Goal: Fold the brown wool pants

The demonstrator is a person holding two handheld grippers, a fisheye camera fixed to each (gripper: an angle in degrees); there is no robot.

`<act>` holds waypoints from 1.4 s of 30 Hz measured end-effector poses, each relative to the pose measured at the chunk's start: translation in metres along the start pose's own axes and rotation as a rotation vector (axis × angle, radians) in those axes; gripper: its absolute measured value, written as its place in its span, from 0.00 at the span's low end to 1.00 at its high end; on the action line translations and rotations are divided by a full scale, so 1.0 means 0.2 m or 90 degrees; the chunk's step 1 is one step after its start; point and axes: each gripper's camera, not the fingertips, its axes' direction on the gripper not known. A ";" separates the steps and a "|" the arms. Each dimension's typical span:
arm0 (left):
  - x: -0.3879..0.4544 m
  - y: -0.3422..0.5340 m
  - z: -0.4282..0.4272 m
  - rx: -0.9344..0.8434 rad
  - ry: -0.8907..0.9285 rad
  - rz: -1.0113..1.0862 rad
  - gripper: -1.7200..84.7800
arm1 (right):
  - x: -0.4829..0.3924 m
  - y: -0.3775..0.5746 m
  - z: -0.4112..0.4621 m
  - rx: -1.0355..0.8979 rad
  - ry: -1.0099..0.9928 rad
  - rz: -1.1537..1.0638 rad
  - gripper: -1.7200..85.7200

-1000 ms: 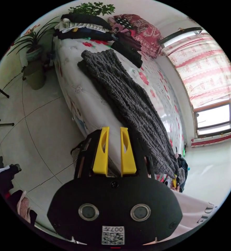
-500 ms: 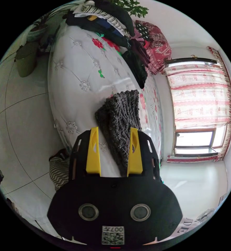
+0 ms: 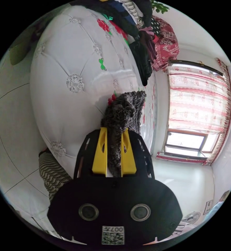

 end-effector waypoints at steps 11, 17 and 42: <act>0.10 0.13 0.02 0.017 0.058 0.074 0.08 | -0.03 0.04 0.45 -0.098 -0.100 0.063 0.09; 0.56 0.32 0.08 -0.004 0.064 0.268 0.08 | 0.27 0.31 0.09 0.030 -0.179 0.109 0.07; 1.62 2.16 1.46 -0.437 -0.011 0.791 0.15 | 2.07 2.56 -0.08 0.296 -0.372 0.696 0.10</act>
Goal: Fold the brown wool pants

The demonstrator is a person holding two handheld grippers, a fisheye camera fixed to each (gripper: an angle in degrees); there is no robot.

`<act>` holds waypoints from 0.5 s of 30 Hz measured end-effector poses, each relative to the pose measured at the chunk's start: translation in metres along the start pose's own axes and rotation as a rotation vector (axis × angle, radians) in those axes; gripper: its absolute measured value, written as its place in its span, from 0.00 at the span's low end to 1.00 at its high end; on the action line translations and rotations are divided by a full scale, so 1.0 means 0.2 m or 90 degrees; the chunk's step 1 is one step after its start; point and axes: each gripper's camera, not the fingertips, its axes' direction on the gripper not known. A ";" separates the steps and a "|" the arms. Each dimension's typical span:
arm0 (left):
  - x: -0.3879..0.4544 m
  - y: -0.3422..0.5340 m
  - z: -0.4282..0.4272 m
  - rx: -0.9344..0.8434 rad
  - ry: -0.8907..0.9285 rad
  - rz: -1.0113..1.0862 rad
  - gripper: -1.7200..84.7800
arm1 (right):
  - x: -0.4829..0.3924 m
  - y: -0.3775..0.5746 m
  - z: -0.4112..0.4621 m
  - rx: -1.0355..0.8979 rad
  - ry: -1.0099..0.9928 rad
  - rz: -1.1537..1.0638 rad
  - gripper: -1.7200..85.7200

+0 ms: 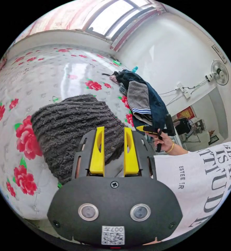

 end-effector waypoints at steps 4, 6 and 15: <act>-0.32 0.09 -0.19 0.078 -0.063 -0.158 0.18 | 0.19 -0.23 -0.02 -0.019 -0.061 0.002 0.14; -0.42 0.10 -0.18 0.079 -0.062 -0.209 0.20 | 0.26 -0.33 0.01 -0.042 -0.078 -0.001 0.16; -0.70 0.01 0.29 -0.048 -0.050 -0.331 0.21 | 0.59 -0.70 0.34 -0.217 -0.092 0.009 0.17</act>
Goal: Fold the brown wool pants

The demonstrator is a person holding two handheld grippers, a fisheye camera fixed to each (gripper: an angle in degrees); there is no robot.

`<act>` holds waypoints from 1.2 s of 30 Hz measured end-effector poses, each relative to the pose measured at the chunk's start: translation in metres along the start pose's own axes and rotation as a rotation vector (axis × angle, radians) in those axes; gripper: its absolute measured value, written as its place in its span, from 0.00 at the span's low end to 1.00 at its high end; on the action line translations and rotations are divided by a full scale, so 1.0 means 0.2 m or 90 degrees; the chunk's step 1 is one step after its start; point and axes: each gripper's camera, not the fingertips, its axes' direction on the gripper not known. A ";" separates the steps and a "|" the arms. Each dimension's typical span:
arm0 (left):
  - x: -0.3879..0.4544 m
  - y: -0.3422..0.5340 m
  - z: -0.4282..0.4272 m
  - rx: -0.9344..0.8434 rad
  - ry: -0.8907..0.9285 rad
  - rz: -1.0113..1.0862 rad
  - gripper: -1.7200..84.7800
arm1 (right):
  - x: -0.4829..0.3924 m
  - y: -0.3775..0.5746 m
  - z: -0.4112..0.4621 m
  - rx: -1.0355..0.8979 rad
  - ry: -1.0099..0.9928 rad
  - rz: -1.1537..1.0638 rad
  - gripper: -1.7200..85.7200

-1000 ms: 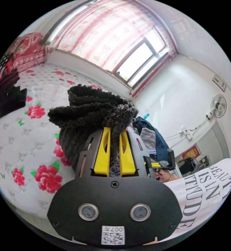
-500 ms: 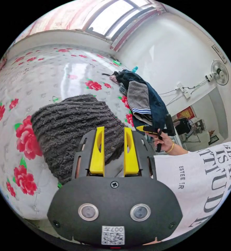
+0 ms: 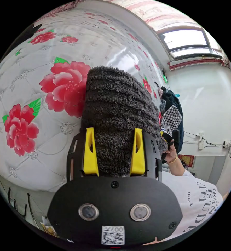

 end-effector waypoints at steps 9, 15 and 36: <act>0.12 0.05 -0.24 0.054 -0.009 0.055 0.09 | -0.06 0.01 -0.02 -0.072 0.010 -0.102 0.11; 0.01 0.15 -0.51 0.091 0.060 0.082 0.09 | -0.38 0.21 0.01 -0.010 0.050 -0.163 0.08; -0.68 0.27 -1.67 0.277 -0.024 -0.020 0.09 | -0.97 0.15 1.39 -0.136 0.046 -0.328 0.07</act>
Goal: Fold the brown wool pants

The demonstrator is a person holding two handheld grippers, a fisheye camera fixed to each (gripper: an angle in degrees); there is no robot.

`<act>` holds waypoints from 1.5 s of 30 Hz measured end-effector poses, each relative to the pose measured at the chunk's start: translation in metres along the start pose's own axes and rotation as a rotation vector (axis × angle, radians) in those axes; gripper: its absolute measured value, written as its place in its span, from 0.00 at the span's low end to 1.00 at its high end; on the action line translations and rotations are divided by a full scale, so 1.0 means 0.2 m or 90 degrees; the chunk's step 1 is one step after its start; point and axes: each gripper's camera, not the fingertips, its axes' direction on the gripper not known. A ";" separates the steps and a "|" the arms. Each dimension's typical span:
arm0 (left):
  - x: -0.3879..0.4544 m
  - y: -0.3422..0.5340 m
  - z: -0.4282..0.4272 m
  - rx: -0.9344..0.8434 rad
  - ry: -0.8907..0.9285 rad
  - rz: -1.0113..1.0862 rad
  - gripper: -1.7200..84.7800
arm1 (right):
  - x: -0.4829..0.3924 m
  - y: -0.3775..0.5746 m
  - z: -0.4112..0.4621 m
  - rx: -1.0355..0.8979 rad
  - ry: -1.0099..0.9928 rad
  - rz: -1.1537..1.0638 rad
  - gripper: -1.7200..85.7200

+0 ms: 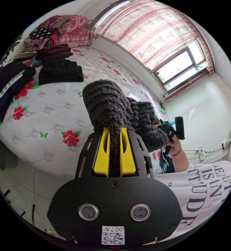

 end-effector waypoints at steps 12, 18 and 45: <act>-0.55 -0.66 -0.27 0.050 -0.020 -0.020 0.09 | -0.21 -0.87 0.87 -0.068 0.045 -0.083 0.07; -0.97 -1.42 -0.49 0.138 -0.017 0.012 0.09 | -0.56 -1.91 1.30 -0.055 0.116 -0.182 0.07; -1.36 -1.89 0.39 0.096 -0.209 0.164 0.10 | 0.52 -1.99 2.55 -0.151 0.421 0.067 0.07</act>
